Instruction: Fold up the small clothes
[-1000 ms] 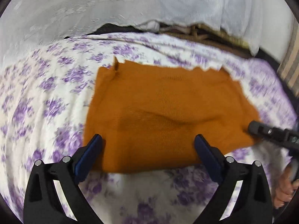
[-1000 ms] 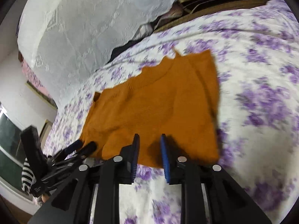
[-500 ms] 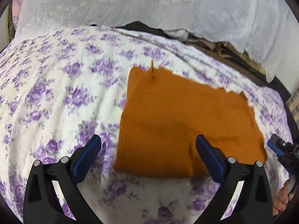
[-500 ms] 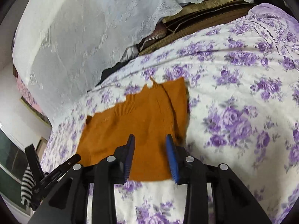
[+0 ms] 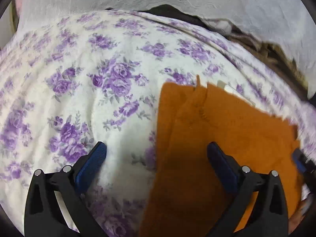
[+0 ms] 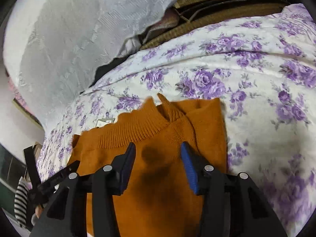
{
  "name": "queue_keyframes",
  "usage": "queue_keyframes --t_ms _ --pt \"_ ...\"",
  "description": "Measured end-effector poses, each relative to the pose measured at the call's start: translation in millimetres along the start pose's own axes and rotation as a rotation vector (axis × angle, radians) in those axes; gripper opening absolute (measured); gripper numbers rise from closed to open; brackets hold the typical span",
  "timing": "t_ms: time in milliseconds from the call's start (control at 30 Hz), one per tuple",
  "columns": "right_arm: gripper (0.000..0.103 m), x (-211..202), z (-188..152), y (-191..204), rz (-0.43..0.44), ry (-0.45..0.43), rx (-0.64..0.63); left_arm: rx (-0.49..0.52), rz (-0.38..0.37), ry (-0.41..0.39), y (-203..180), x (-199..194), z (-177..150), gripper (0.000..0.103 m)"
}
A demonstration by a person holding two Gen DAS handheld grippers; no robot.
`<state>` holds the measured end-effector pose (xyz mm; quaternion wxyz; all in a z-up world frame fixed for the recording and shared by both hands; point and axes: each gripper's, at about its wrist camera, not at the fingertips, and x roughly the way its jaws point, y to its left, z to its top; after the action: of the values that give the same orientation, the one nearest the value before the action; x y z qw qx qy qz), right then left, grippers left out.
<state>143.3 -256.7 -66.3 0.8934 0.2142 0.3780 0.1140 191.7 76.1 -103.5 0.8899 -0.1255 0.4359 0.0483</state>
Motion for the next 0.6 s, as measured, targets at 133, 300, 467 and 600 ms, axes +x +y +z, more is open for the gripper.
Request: queue_keyframes --t_ms 133,300,467,600 --pt "0.053 -15 -1 5 0.015 -0.033 -0.002 0.012 -0.005 -0.041 1 -13 -6 0.099" --pt "0.059 -49 -7 -5 0.039 -0.101 0.046 0.021 -0.06 -0.124 3 -53 -25 0.099" --pt "0.062 -69 -13 -28 0.025 -0.133 0.132 0.103 -0.111 -0.112 -22 -74 -56 0.099" --pt "0.062 -73 -29 -45 0.017 -0.102 0.198 0.211 -0.026 -0.069 -46 -68 -83 0.099"
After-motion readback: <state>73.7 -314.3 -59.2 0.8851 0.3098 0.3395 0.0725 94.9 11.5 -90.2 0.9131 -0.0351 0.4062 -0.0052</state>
